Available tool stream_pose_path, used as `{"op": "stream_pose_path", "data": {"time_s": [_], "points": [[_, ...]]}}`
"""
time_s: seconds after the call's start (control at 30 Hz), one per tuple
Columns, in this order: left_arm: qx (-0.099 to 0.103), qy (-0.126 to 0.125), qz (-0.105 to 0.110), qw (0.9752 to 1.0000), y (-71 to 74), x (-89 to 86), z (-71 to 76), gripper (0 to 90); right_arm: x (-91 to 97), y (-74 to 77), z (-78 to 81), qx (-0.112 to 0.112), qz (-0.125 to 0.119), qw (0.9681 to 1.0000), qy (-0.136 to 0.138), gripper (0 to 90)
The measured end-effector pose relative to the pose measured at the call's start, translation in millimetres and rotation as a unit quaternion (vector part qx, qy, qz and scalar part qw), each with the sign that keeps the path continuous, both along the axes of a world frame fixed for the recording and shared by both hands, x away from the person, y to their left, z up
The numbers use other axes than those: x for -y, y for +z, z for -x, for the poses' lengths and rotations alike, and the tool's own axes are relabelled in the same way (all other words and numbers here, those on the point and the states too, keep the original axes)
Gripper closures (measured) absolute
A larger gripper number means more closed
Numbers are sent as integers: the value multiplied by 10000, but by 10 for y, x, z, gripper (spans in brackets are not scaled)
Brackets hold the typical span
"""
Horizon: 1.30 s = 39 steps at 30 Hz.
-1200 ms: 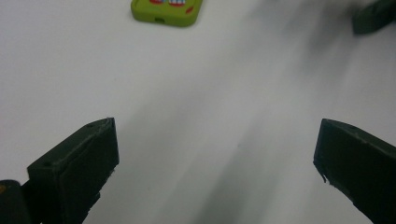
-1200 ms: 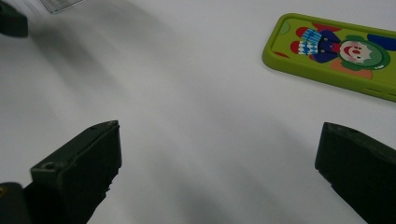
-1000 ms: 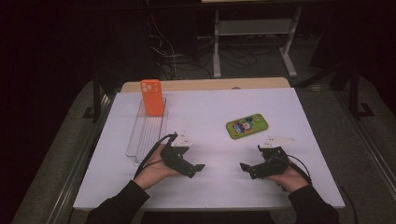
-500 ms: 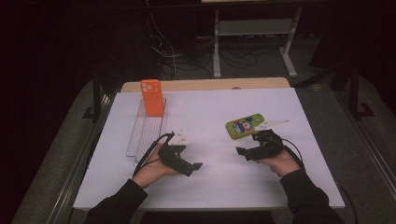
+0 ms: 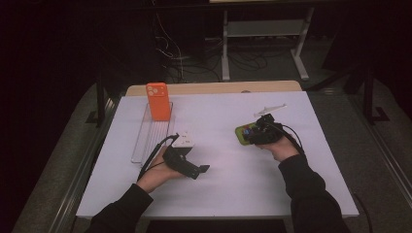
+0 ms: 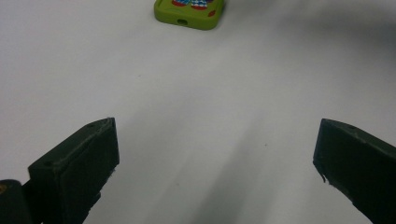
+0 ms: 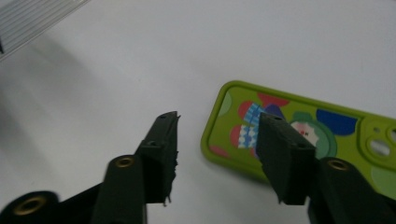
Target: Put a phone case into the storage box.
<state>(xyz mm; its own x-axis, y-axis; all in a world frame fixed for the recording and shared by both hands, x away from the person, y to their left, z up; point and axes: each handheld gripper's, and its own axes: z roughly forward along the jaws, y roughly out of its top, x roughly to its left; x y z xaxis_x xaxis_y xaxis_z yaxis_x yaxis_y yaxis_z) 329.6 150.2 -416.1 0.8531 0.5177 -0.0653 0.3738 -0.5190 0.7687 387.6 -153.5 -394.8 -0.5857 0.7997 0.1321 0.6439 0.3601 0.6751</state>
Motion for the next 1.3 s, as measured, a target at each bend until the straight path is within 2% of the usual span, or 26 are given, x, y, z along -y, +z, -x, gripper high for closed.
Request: {"op": "stream_pose_path", "data": {"time_s": [0.13,0.2,0.23,0.3,0.47,0.5,0.53,0.6,0.67,0.77,0.93,0.97,1.13,1.3], "points": [[-28,-21,-51,10000,0,0,3,0,-56,6,-190,-44,123,9999,-32,636],[-50,-59,-102,9999,3,-4,7,0,-90,-5,-275,-132,162,9997,-136,702],[-4,-74,-152,9999,7,-7,1,0,-99,-15,-310,-143,186,9996,-139,728],[-35,-53,-92,9999,1,-5,2,0,-131,-53,-402,-192,176,9995,-204,777],[-42,6,42,10000,9,-9,4,0,-187,-147,-579,-169,323,9991,-226,858],[-51,4,30,10000,10,-8,5,0,-207,-163,-614,-222,297,9989,-298,866],[-64,5,19,10000,12,-7,7,0,-218,-183,-649,-170,286,9990,-296,874],[-68,-2,15,10000,12,-7,8,0,-243,-206,-703,-190,354,9987,-313,876],[-66,7,18,10000,12,-7,8,0,-290,-223,-745,-334,373,9980,-380,877],[-66,14,21,10000,13,-5,10,0,-329,-235,-803,-314,387,9980,-395,877],[-98,47,75,9999,22,-12,7,0,-435,-276,-882,-452,492,9973,-307,878],[-103,57,96,9999,21,-10,7,0,-451,-289,-896,-418,521,9975,-242,878],[-96,37,70,9999,21,-12,4,0,-550,-357,-922,-532,717,9958,-191,877],[-99,40,90,9999,20,-13,4,0,-550,-382,-905,-595,801,9950,-109,878]]}}
